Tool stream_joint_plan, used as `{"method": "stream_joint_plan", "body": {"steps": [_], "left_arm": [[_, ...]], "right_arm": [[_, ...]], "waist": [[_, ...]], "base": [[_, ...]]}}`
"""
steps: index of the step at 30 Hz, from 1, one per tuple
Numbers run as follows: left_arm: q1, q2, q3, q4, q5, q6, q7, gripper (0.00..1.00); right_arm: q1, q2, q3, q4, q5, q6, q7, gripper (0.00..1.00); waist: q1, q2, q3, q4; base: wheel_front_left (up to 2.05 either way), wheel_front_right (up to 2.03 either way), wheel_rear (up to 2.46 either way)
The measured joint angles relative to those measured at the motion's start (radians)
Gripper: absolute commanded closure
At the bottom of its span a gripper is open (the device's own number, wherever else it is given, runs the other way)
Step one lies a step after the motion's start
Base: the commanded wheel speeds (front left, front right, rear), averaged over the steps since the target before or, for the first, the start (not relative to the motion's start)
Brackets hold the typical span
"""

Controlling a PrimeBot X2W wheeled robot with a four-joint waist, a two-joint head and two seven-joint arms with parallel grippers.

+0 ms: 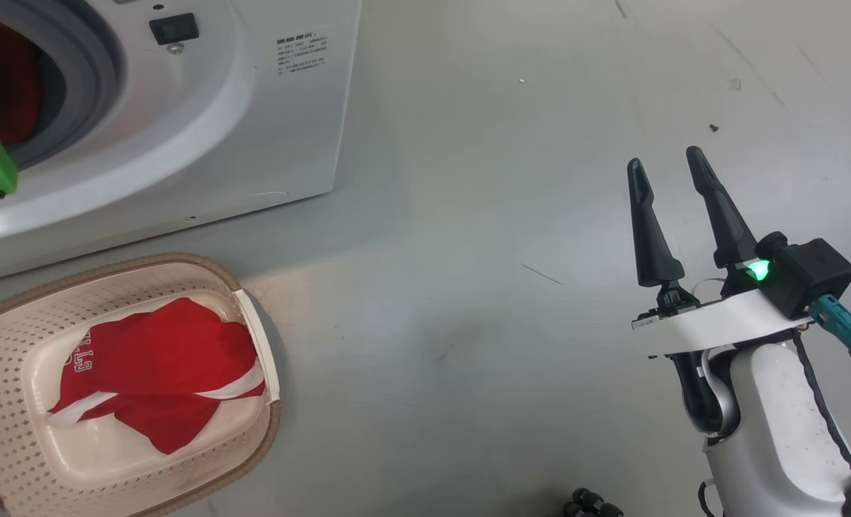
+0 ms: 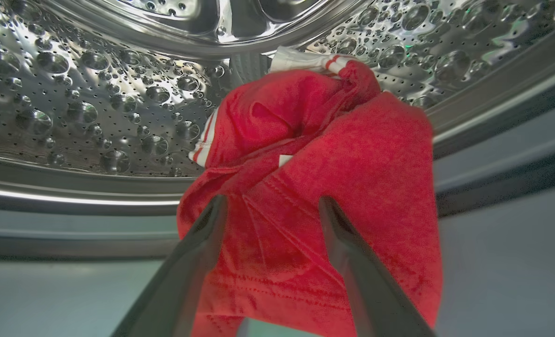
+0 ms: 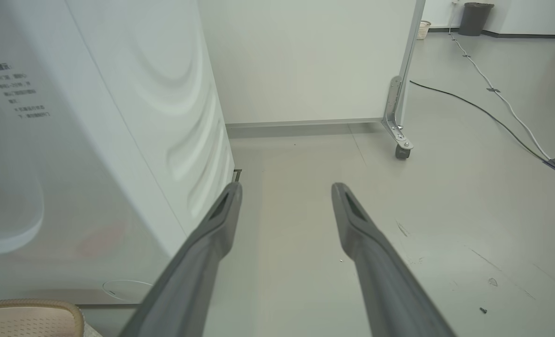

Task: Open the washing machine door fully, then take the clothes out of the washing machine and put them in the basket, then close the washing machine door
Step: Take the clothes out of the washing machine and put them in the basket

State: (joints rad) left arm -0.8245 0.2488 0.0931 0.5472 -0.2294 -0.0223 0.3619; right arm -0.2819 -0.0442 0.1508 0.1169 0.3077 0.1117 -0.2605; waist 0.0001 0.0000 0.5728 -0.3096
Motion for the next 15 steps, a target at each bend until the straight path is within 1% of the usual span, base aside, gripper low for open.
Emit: {"method": "stream_joint_plan", "body": {"steps": [2, 5, 15], "left_arm": [[-0.02, 0.006, 0.0, 0.015, 0.0, 0.008, 0.007, 0.0], [-0.034, 0.016, -0.001, 0.041, 0.001, 0.008, 0.017, 0.0], [-0.083, 0.014, -0.006, 0.111, 0.001, 0.009, 0.017, 0.0]], "right_arm": [[-0.002, 0.0, 0.0, -0.001, 0.0, 0.0, 0.0, 0.0], [-0.003, 0.0, 0.001, -0.001, 0.0, 0.0, 0.0, 0.0], [-0.019, 0.0, 0.002, -0.001, -0.002, 0.0, 0.0, 0.0]], "waist": [[0.0, 0.0, 0.009, -0.002], [0.0, 0.0, 0.02, -0.006], [0.0, 0.0, 0.034, -0.006]], "base": [[0.0, 0.0, 0.0], [0.0, 0.0, 0.0], [0.0, 0.0, 0.0]]}}
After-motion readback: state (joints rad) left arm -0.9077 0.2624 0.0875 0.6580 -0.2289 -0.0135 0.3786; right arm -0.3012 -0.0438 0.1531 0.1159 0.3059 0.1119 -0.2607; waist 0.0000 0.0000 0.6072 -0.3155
